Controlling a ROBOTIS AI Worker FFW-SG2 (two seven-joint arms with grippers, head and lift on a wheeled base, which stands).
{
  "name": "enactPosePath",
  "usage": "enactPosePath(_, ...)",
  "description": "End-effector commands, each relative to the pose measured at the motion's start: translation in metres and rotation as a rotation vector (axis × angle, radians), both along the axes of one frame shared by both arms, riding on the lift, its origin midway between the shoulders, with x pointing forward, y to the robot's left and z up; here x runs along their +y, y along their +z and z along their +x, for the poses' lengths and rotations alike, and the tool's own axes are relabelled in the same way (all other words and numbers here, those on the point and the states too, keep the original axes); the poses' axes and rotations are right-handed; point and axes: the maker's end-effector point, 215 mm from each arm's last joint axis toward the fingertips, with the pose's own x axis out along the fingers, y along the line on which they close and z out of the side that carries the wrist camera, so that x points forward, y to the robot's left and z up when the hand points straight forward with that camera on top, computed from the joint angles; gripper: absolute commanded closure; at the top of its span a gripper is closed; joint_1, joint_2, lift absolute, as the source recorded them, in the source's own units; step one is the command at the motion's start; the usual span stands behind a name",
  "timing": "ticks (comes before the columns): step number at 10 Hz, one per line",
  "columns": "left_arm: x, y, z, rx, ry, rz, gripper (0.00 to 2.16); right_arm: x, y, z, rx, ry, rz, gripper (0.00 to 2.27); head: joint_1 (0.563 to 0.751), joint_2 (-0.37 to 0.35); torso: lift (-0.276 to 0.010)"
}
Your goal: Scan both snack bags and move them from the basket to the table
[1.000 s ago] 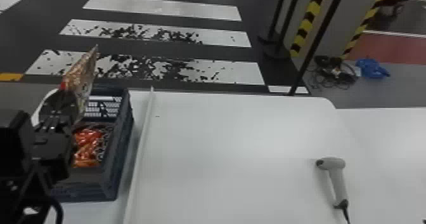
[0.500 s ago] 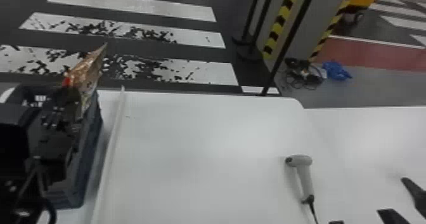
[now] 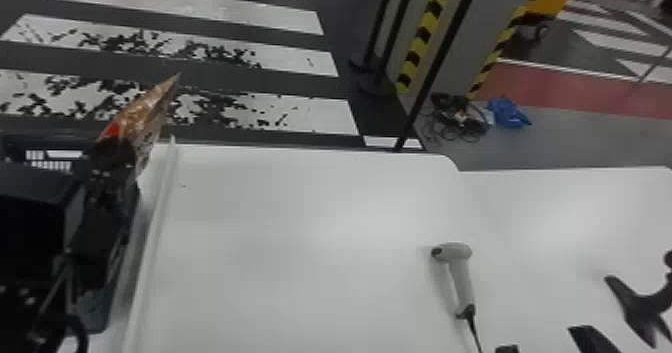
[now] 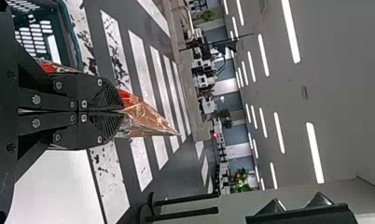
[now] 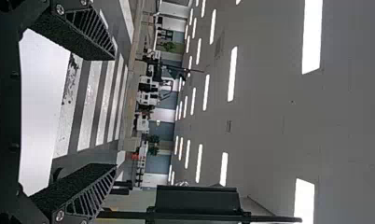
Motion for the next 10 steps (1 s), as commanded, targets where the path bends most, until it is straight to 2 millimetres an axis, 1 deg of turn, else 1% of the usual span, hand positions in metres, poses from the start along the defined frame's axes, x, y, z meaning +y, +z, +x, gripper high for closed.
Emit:
enactPosePath(1,-0.017,-0.005,-0.002,0.007,-0.035,0.01,1.92,0.001,-0.001,0.0,0.003,-0.002,-0.001,0.11,0.695,-0.322,-0.098)
enactPosePath(2,-0.029,-0.004,-0.003,0.003,-0.057,0.018,1.92,0.001,0.0,0.0,0.0,-0.003,0.0,0.11,0.695,-0.342,-0.098)
enactPosePath(3,-0.04,-0.008,-0.004,0.01,-0.076,0.023,1.92,0.001,0.0,-0.001,-0.003,-0.005,0.001,0.11,0.695,-0.35,-0.098)
enactPosePath(6,-0.079,-0.023,-0.01,0.036,-0.153,0.044,1.92,0.001,0.006,-0.004,-0.024,-0.01,0.002,0.11,0.695,-0.35,-0.098)
enactPosePath(7,-0.097,-0.038,-0.014,0.061,-0.187,0.057,1.92,0.0,0.006,-0.005,-0.024,-0.012,0.003,0.11,0.695,-0.35,-0.098)
enactPosePath(9,-0.132,-0.056,-0.021,0.086,-0.251,0.084,1.92,0.001,0.011,-0.01,-0.041,-0.016,0.003,0.11,0.695,-0.35,-0.098)
enactPosePath(10,-0.145,-0.067,-0.025,0.105,-0.278,0.094,1.92,0.0,0.012,-0.012,-0.047,-0.019,0.002,0.11,0.695,-0.35,-0.098)
